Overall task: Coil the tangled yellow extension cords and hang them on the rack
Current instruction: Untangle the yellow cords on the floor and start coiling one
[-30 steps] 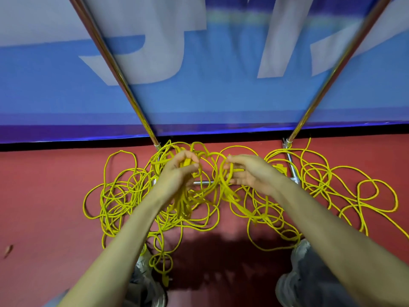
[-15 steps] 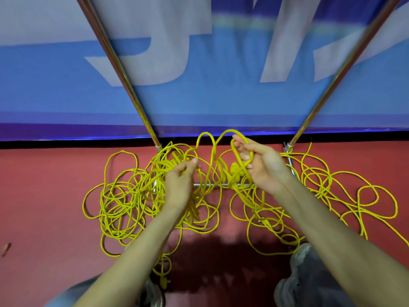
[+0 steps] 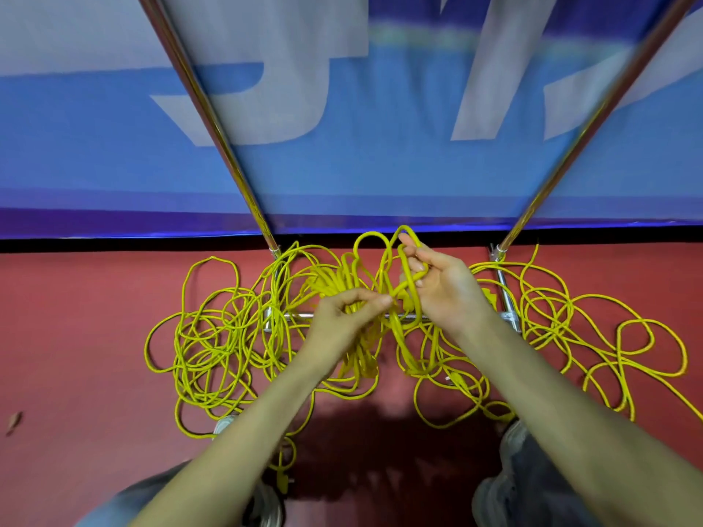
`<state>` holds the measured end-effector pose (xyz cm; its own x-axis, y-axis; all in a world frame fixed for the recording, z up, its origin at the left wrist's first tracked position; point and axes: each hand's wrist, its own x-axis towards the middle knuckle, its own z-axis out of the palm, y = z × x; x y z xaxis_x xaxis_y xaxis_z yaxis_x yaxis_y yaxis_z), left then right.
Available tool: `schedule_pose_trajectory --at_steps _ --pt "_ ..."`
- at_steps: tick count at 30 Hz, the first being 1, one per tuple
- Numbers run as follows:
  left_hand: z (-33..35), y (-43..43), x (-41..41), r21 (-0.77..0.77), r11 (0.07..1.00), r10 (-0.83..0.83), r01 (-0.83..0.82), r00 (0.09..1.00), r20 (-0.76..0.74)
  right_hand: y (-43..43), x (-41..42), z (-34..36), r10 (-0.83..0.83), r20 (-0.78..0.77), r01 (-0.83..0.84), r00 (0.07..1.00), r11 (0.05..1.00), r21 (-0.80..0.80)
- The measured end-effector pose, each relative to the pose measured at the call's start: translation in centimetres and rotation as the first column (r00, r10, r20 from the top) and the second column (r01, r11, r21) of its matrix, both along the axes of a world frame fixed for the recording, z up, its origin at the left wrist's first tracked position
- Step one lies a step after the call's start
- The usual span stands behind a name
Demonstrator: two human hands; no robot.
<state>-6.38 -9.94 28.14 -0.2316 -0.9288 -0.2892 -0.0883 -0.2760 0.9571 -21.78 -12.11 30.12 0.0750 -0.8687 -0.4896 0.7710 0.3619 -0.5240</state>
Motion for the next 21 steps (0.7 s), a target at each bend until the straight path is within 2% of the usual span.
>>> schedule_pose_trajectory --at_steps 2,4,5,6,7,8,9,10,11,12,13,15,16,18,21 --pt "-0.3 0.2 -0.1 -0.006 0.998 -0.061 0.061 0.998 0.03 -0.2 -0.2 -0.2 0.004 0.008 -0.004 1.0 1.0 0.006" --pt "-0.7 0.3 -0.3 -0.038 0.999 -0.01 0.013 0.998 0.06 -0.4 -0.1 -0.2 -0.024 0.004 0.023 1.0 0.999 0.039" --pt "-0.7 0.1 -0.3 -0.039 0.998 0.04 -0.038 0.998 0.052 -0.5 0.1 -0.2 -0.022 -0.087 0.028 0.996 0.997 0.065" --pt "-0.7 -0.1 -0.2 -0.024 0.995 0.095 -0.094 0.995 0.026 -0.4 0.3 -0.4 -0.01 -0.272 0.032 0.962 0.997 0.076" --pt "-0.7 -0.4 0.0 -0.003 0.99 0.142 -0.142 0.99 0.0 -0.2 0.5 -0.8 -0.009 -0.514 0.044 0.858 0.997 0.057" --pt "-0.8 -0.7 0.2 0.015 0.984 0.175 -0.175 0.984 -0.019 0.3 0.6 -1.3 -0.049 -0.751 0.072 0.658 0.997 -0.002" --pt "-0.9 -0.9 0.4 0.029 0.981 0.195 -0.194 0.98 -0.034 0.8 0.7 -1.6 -0.139 -0.898 0.062 0.418 0.99 -0.125" --pt "-1.0 -0.9 0.4 0.039 0.978 0.209 -0.207 0.977 -0.046 1.5 0.8 -1.8 -0.27 -0.938 -0.02 0.216 0.959 -0.281" --pt "-1.1 -0.9 0.4 0.045 0.975 0.219 -0.216 0.974 -0.056 1.9 1.0 -1.9 -0.386 -0.918 -0.153 0.093 0.905 -0.396" --pt "-1.1 -0.9 0.4 0.051 0.974 0.225 -0.222 0.972 -0.071 2.3 1.4 -2.0 -0.433 -0.901 -0.291 0.026 0.859 -0.421" --pt "-1.1 -0.8 0.3 0.059 0.973 0.23 -0.225 0.969 -0.09 2.7 1.7 -2.0 -0.421 -0.906 -0.406 -0.028 0.833 -0.375" --pt "-0.9 -0.8 0.4 0.093 0.97 0.236 -0.224 0.961 -0.142 2.9 2.3 -2.8 -0.286 -0.939 -0.551 -0.19 0.823 -0.14" --pt "-0.8 -0.9 0.5 0.119 0.968 0.239 -0.22 0.956 -0.17 2.9 2.4 -3.3 -0.203 -0.941 -0.572 -0.271 0.82 -0.013" --pt "-0.8 -1.1 0.7 0.144 0.968 0.234 -0.207 0.95 -0.205 2.8 2.3 -4.0 -0.033 -0.948 -0.543 -0.317 0.826 0.153" --pt "-0.9 -1.2 0.6 0.076 0.977 0.209 -0.198 0.96 -0.185 2.2 1.7 -4.1 -0.003 -0.929 -0.544 -0.371 0.811 0.214"
